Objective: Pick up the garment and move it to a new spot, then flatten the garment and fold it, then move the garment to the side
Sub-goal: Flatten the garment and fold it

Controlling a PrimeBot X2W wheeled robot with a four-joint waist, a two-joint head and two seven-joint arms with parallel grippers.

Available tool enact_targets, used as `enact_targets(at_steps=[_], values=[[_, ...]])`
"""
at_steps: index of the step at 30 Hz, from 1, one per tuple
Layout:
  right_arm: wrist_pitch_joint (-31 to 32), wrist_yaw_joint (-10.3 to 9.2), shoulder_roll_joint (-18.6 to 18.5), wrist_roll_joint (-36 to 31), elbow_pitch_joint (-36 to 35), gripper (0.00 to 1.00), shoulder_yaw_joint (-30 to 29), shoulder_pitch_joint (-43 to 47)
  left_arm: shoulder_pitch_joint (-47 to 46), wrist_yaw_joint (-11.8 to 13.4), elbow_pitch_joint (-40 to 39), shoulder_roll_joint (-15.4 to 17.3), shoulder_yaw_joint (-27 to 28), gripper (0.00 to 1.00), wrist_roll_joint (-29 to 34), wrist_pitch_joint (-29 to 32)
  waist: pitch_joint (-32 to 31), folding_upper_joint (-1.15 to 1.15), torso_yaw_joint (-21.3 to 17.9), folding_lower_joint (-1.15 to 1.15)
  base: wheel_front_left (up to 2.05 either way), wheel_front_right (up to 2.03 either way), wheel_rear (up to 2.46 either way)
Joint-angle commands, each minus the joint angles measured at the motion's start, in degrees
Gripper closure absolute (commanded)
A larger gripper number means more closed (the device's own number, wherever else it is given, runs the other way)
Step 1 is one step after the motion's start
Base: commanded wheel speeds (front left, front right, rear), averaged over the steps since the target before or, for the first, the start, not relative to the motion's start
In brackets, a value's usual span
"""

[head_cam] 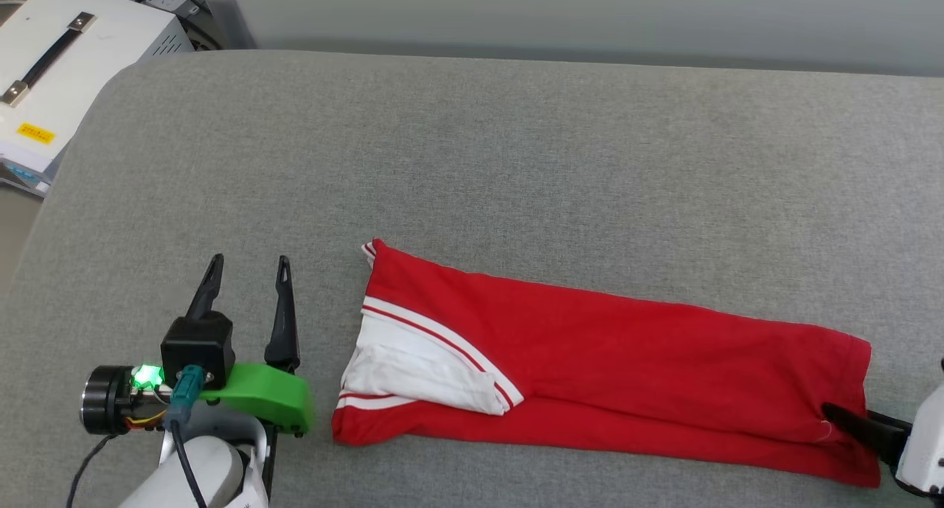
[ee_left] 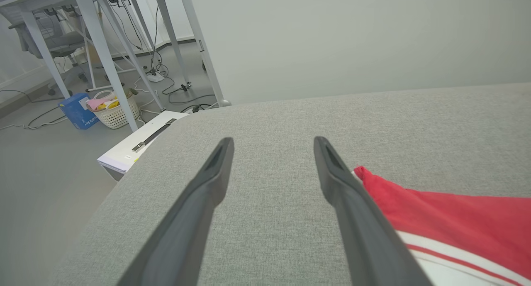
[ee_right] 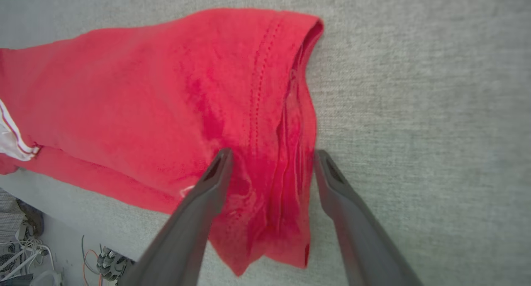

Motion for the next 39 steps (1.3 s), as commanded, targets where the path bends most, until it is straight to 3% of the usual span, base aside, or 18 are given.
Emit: enact_targets(at_steps=[1,10,11,13,22,29,33,39], values=[[0.4,-0.03,1.4,-1.3,2.8,0.00,2.2,-2.5,2.7,-2.2,0.8,-3.2,3.2,0.00,3.8,-0.3,0.9,0.00,1.0,0.00,0.00,0.00,0.00],[-0.2,-0.03,4.5,0.3,4.6,0.00,8.0,-5.2,7.3,-7.2,2.1,-10.9,10.5,0.00,12.8,-0.3,0.9,0.00,1.2,0.00,0.00,0.00,0.00],[-0.5,-0.03,4.5,0.5,4.7,0.14,8.5,-5.4,7.7,-7.9,2.3,-11.7,11.3,0.00,13.6,-0.3,0.8,0.00,1.2,0.00,0.00,0.00,0.00],[-1.9,-0.03,4.0,0.1,4.8,1.00,9.3,-5.9,8.2,-9.1,2.6,-12.9,12.8,0.00,14.9,-0.3,0.7,0.00,1.0,0.00,0.00,0.00,0.00],[-4.3,-0.03,-1.5,2.0,7.9,1.00,8.5,-5.9,10.8,-15.1,3.5,-17.2,19.0,0.00,19.9,-0.3,-1.8,0.00,0.6,0.00,0.00,0.00,0.00],[-5.1,-0.03,-6.8,2.4,11.0,1.00,5.8,-4.5,12.3,-18.0,4.1,-19.4,21.4,0.00,22.4,-0.3,-3.7,0.00,0.8,0.00,0.00,0.00,0.00],[-3.0,-0.03,-8.9,2.4,7.4,1.00,7.1,-3.2,13.3,-19.2,4.1,-20.3,22.7,0.00,23.5,-0.3,-4.4,0.00,0.7,0.00,0.00,0.00,0.00],[-0.5,-0.03,-9.0,3.7,-4.6,1.00,8.5,-2.6,14.0,-20.5,4.6,-21.5,24.6,0.00,24.9,-0.3,-4.8,0.00,0.8,0.00,0.00,0.00,0.00]])
